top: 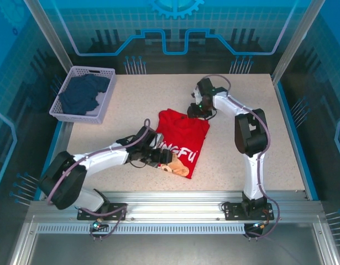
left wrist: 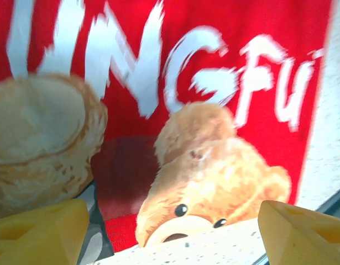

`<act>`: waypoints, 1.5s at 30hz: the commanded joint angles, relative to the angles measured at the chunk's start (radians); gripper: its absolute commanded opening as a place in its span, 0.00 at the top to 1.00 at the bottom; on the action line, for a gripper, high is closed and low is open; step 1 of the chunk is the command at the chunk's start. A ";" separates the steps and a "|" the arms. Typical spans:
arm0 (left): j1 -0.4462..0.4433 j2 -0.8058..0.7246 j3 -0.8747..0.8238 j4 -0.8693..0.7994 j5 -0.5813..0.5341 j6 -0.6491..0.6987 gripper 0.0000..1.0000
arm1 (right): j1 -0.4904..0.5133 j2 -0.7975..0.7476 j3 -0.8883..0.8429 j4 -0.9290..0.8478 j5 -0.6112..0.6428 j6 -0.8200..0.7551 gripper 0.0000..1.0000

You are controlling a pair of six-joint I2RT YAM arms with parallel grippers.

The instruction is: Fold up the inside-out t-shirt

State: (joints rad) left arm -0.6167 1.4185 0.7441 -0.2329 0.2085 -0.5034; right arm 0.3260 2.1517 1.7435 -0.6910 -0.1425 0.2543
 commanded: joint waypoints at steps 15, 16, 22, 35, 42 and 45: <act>0.284 0.703 0.743 0.025 0.130 0.108 0.28 | -0.125 -0.088 -0.299 0.117 -0.148 0.160 0.63; 0.295 0.722 0.755 0.011 0.106 0.105 0.29 | -0.133 -0.084 -0.294 0.100 -0.124 0.153 0.64; 0.340 0.704 0.756 0.027 0.148 0.125 0.27 | -0.161 -0.097 -0.237 0.058 -0.106 0.064 0.62; 0.391 0.777 0.909 -0.095 0.186 0.209 0.21 | -0.164 -0.070 -0.185 0.023 -0.042 0.035 0.38; 0.383 0.898 1.035 -0.206 0.215 0.232 0.21 | -0.128 -0.012 -0.152 0.002 -0.066 0.042 0.36; 0.371 0.926 1.045 -0.232 0.245 0.244 0.22 | -0.106 0.008 -0.149 -0.001 -0.064 0.047 0.36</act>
State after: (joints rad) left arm -0.2337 2.3112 1.7561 -0.3687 0.3943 -0.2924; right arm 0.1928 2.1334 1.5669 -0.6540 -0.1829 0.2935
